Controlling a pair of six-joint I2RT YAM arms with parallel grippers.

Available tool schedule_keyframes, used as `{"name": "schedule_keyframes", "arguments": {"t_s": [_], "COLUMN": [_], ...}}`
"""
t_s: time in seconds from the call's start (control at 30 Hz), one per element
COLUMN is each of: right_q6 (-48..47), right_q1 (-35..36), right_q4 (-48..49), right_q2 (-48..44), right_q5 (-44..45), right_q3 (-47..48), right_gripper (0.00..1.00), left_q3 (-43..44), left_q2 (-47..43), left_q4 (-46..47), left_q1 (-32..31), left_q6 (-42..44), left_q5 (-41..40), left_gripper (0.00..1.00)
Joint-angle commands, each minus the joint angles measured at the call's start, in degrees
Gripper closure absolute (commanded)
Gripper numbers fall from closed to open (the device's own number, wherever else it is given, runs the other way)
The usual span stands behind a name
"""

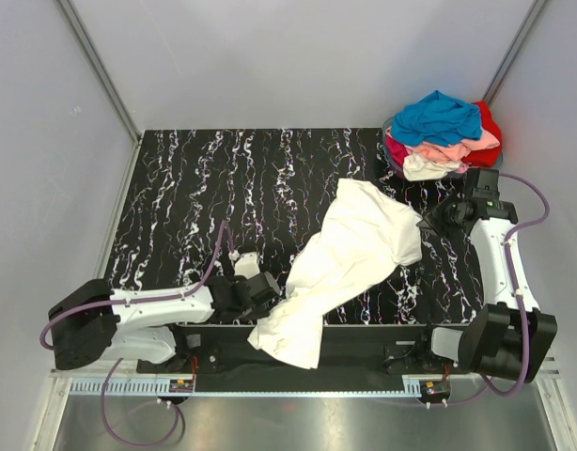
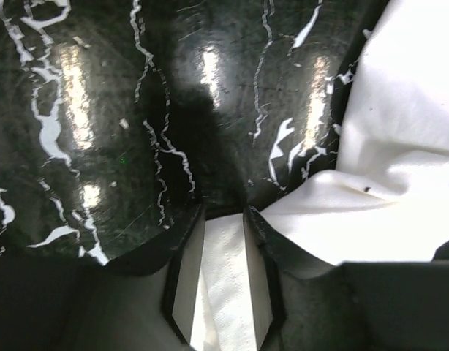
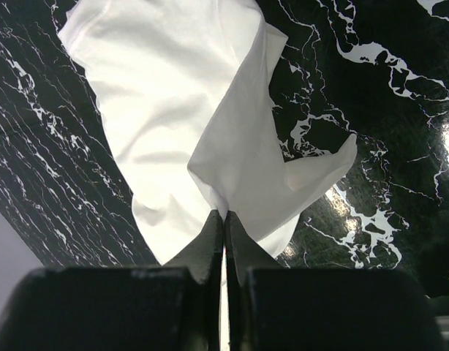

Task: Fold and stack the t-shirts
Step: Flatten the tshirt out

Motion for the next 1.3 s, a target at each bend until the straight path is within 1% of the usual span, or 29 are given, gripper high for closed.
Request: {"name": "schedule_keyframes", "arguments": {"t_s": [0.0, 0.17, 0.23, 0.27, 0.3, 0.33, 0.37, 0.43, 0.6, 0.73, 0.87, 1.03, 1.07, 1.17, 1.2, 1.23, 1.27], "right_q6": [-0.6, -1.1, -1.1, -1.1, -1.1, -1.2, -1.3, -1.6, -1.8, -2.0, -2.0, -2.2, -2.1, -2.2, -2.2, -2.4, -2.4], "right_q1": [0.0, 0.0, 0.0, 0.0, 0.0, 0.0, 0.0, 0.0, 0.0, 0.0, 0.0, 0.0, 0.0, 0.0, 0.0, 0.0, 0.0], "right_q4": [1.9, 1.5, 1.3, 1.4, 1.3, 1.1, 1.2, 0.9, 0.8, 0.7, 1.0, 0.9, 1.0, 1.0, 0.9, 0.8, 0.9], "right_q2": [0.2, 0.3, 0.2, 0.2, 0.1, 0.1, -0.1, -0.2, -0.5, -0.4, -0.4, -0.1, -0.1, 0.1, 0.1, 0.2, 0.3], "right_q5": [-0.6, -0.2, -0.1, -0.1, -0.1, -0.1, -0.2, -0.1, 0.1, 0.0, 0.3, 0.3, 0.3, 0.4, 0.5, 0.6, 0.6], "right_q3": [-0.1, 0.1, 0.0, 0.1, 0.0, 0.0, 0.0, 0.0, -0.4, -0.3, -0.2, -0.3, -0.3, -0.2, -0.1, -0.1, -0.1], "right_gripper": [1.0, 1.0, 1.0, 1.0, 1.0, 1.0, 1.0, 1.0, 1.0, 1.0, 1.0, 1.0, 1.0, 1.0, 1.0, 1.0, 1.0], "left_q3": [-0.4, -2.2, -2.7, -2.8, -2.9, -2.9, -3.0, -3.6, -5.2, -4.9, -4.3, -2.9, -2.3, -1.5, -1.5, -1.5, -1.6], "left_q2": [1.7, -0.4, -1.3, -1.5, -2.4, -3.0, -3.8, -6.2, -9.1, -9.0, -7.9, -3.4, -2.1, -0.2, 0.0, 0.0, 0.0], "left_q4": [0.5, 1.0, 0.8, 0.5, -0.6, -1.2, -1.8, -3.7, -5.1, -6.0, -5.4, -4.1, -4.1, -3.9, -3.9, -3.8, -3.7], "left_q1": [0.2, 0.3, 0.2, 0.2, 0.2, 0.2, 0.2, 0.2, -0.1, -2.0, -2.4, -2.4, -2.4, -2.4, -2.4, -2.3, -2.4], "left_q6": [0.6, -0.4, -0.9, -1.1, -1.8, -2.2, -2.5, -4.3, -6.6, -8.0, -7.8, -6.6, -6.3, -5.6, -5.6, -5.6, -5.4], "left_q5": [1.8, 2.2, 2.2, 1.7, 1.3, 0.9, 0.3, -0.3, 0.4, 1.0, 1.0, 1.3, 1.3, 1.6, 1.7, 1.8, 1.8], "left_gripper": [0.68, 0.76, 0.77, 0.74, 0.68, 0.59, 0.54, 0.48, 0.47, 0.5, 0.51, 0.57, 0.58, 0.69, 0.69, 0.75, 0.78]}}
